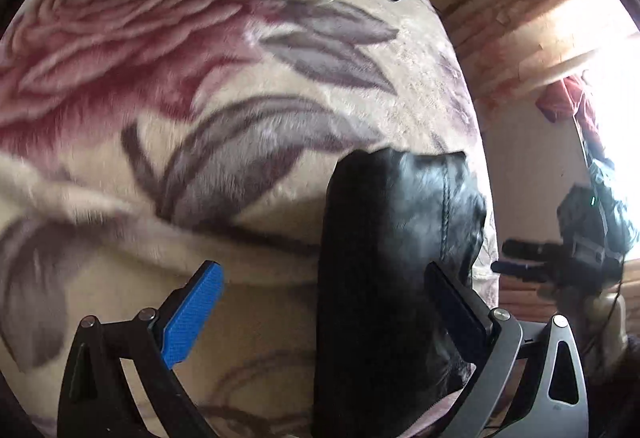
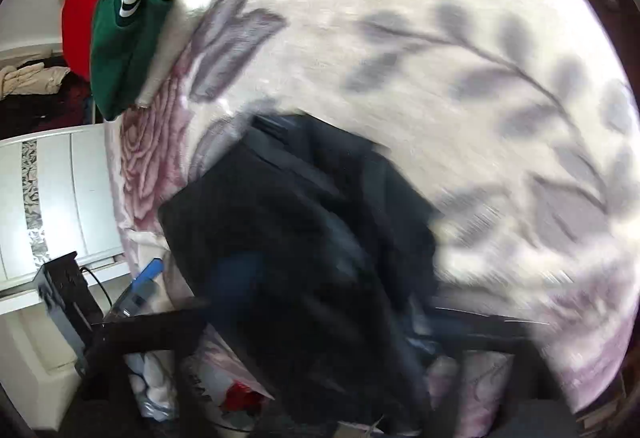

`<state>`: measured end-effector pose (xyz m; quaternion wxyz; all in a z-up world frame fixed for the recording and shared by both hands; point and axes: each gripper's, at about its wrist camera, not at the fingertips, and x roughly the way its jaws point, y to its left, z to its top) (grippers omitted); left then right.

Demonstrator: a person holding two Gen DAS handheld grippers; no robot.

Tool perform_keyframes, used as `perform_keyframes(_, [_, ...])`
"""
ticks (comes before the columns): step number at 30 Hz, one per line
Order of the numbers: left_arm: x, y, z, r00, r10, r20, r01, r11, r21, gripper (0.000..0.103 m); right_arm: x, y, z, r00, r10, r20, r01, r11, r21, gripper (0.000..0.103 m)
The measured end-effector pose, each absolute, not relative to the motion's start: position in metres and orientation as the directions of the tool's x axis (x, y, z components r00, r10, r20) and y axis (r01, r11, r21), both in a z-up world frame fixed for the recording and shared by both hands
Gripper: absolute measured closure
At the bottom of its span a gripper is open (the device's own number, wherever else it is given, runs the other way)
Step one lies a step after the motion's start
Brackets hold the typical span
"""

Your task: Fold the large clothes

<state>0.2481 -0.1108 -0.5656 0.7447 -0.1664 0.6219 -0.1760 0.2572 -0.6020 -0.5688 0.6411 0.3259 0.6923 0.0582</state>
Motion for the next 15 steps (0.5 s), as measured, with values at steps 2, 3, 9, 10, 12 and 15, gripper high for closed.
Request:
perform_keyframes(2, [0.242,-0.113,-0.593,0.102,-0.51,-0.854,0.024,0.859,-0.511,0.0,0.23,-0.613,-0.589,0.022,0.527,-0.85,0.367,0.786,0.497,0.0])
perform_keyframes(3, [0.241,-0.118,-0.607,0.069,-0.557,-0.828,0.009,0.83,-0.558,0.0,0.221,-0.615,-0.605,0.002,0.565,-0.825,0.377,0.764,0.524,0.0])
perform_keyframes(9, [0.249,-0.142,-0.637,0.145,-0.748,-0.648,0.038,0.658,-0.752,0.018,0.212,-0.611,-0.689,0.002,0.764,-0.645,0.39,0.593,0.704,0.0])
perform_keyframes(10, [0.25,-0.149,-0.634,0.153,-0.734,-0.662,0.066,0.676,-0.734,0.024,0.218,-0.61,-0.693,0.05,0.794,-0.606,0.395,0.541,0.742,0.0])
perform_keyframes(12, [0.251,-0.154,-0.628,0.194,-0.706,-0.681,0.096,0.704,-0.704,0.034,0.224,-0.609,-0.69,0.12,0.834,-0.538,0.395,0.457,0.797,0.031])
perform_keyframes(15, [0.251,-0.132,-0.625,0.256,-0.711,-0.655,0.034,0.684,-0.729,0.046,0.237,-0.598,-0.688,0.132,0.829,-0.543,0.396,0.458,0.796,0.051])
